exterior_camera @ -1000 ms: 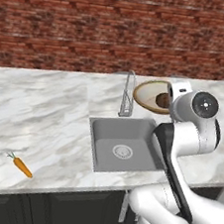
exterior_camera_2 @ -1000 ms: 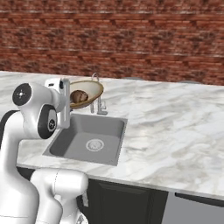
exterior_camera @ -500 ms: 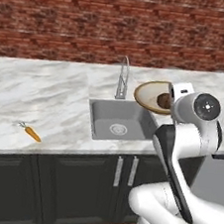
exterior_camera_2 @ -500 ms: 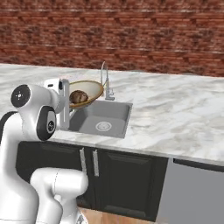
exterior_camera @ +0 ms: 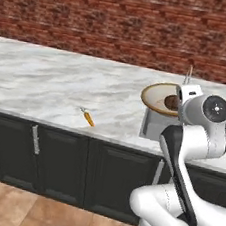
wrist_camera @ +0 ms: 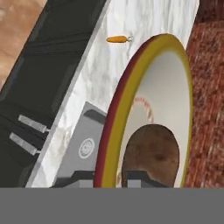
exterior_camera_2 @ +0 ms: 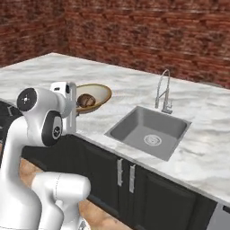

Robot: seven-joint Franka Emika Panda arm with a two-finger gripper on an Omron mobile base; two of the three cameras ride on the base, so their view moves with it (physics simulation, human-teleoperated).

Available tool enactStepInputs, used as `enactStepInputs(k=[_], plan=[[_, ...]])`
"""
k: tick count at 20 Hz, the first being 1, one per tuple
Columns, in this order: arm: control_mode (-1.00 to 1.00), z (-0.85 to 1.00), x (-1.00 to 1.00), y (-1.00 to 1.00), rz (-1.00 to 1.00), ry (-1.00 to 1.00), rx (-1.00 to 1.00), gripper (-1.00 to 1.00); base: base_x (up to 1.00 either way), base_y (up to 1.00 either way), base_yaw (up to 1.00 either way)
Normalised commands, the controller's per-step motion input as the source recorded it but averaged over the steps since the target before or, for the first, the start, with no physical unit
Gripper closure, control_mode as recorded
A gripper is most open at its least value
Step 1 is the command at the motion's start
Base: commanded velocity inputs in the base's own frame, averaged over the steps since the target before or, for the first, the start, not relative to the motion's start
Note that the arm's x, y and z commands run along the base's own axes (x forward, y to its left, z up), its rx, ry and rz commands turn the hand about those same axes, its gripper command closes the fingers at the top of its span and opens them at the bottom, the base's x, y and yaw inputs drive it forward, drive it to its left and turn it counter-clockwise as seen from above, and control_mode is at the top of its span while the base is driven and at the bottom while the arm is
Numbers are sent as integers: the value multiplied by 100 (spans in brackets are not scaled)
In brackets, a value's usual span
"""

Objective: Pick the potato from the sink and place it in the bowl. Then pick the bowl and place it in the microwave. Then close the microwave door and press the start button.

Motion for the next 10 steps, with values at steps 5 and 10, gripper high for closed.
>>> enactStepInputs(k=[5,10], plan=[[100,0,0,0,0,0,0,100,-33,31,77],[100,0,0,0,0,0,0,100,-9,32,73]])
